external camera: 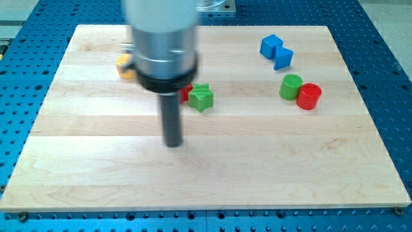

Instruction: Move the green star close to the green circle

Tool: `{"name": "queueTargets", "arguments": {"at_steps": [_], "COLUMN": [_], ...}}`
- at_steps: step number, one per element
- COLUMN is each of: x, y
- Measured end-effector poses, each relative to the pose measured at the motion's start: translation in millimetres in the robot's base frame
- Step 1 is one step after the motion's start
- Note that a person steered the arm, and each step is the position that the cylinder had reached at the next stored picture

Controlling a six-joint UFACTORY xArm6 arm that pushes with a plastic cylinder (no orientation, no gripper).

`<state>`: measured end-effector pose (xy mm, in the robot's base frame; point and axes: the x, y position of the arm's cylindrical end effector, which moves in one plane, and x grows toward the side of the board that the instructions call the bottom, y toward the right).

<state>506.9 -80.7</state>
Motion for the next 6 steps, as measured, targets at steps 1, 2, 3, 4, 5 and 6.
{"name": "queueTargets", "arguments": {"at_steps": [1, 2, 3, 4, 5, 6], "x": [-49, -84, -94, -90, -46, -48], "y": [-9, 35, 134, 175, 150, 180]}}
